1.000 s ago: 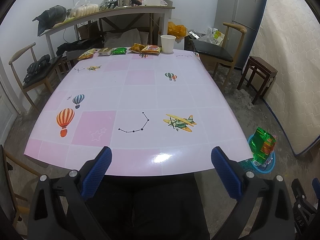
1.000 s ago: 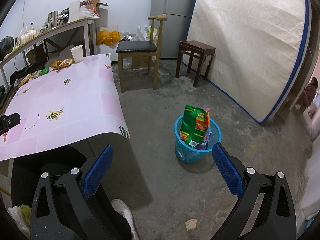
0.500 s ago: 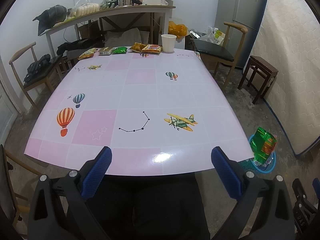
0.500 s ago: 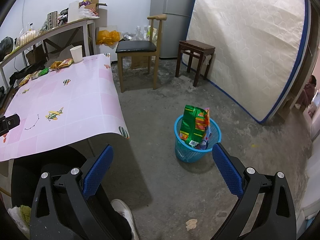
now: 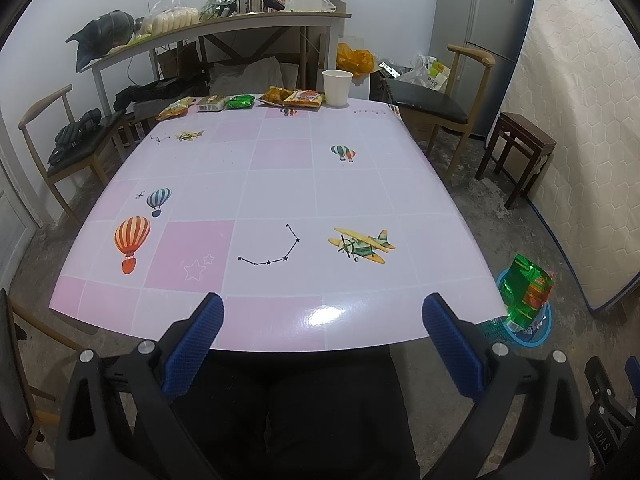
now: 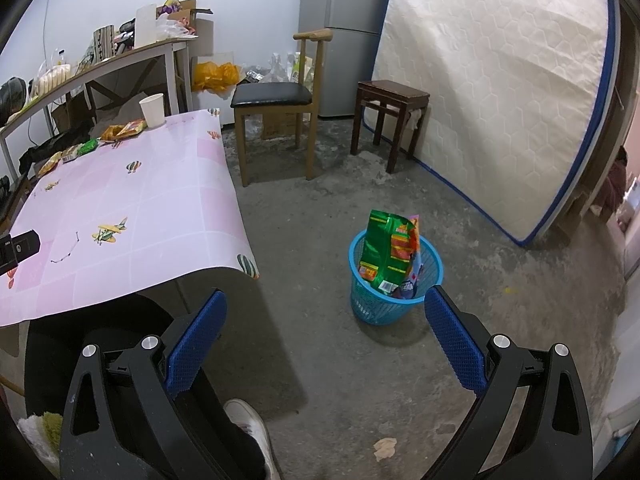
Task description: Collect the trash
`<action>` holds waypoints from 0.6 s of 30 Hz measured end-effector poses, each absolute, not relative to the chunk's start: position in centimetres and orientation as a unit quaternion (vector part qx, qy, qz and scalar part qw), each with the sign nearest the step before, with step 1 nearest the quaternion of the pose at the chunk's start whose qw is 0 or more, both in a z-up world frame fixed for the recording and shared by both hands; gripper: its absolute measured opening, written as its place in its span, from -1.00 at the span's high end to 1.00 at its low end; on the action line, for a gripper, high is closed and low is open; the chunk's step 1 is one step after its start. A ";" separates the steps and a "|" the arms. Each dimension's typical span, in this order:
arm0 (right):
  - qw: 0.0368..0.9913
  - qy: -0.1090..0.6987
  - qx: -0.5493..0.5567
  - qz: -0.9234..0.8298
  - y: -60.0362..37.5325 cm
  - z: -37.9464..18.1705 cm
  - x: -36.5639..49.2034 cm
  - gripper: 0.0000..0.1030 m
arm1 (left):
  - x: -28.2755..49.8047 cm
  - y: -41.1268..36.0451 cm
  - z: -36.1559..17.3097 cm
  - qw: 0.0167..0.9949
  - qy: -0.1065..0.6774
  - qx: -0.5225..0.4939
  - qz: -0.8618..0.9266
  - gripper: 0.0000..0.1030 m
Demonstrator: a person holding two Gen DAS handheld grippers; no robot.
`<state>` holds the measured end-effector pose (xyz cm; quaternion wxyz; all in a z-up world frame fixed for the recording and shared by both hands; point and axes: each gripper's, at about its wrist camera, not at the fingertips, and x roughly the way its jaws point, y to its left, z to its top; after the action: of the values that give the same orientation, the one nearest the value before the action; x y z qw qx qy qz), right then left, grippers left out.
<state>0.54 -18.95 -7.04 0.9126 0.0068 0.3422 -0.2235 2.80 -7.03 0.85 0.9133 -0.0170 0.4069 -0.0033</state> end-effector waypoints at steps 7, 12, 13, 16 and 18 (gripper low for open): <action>0.912 0.342 0.007 -0.224 -18.9 -7.1 0.5 -0.85 | 2.7 -7.1 0.9 0.913 0.407 -0.017 -0.003 -0.89; 0.912 0.342 0.007 -0.225 -18.8 -7.0 0.5 -0.85 | 2.7 -7.1 0.9 0.913 0.407 -0.017 -0.004 -0.89; 0.913 0.342 0.008 -0.224 -18.9 -7.0 0.6 -0.85 | 2.8 -7.2 1.0 0.913 0.407 -0.017 -0.004 -0.89; 0.912 0.342 0.008 -0.224 -18.9 -7.0 0.6 -0.85 | 2.8 -7.3 1.0 0.913 0.408 -0.018 -0.003 -0.89; 0.912 0.342 0.008 -0.225 -18.8 -7.0 0.6 -0.85 | 2.8 -7.3 1.1 0.912 0.409 -0.018 -0.004 -0.89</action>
<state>0.56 -18.84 -7.01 0.9124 0.0079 0.3421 -0.2248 2.81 -7.31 1.08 0.9123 -0.0182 0.4091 -0.0042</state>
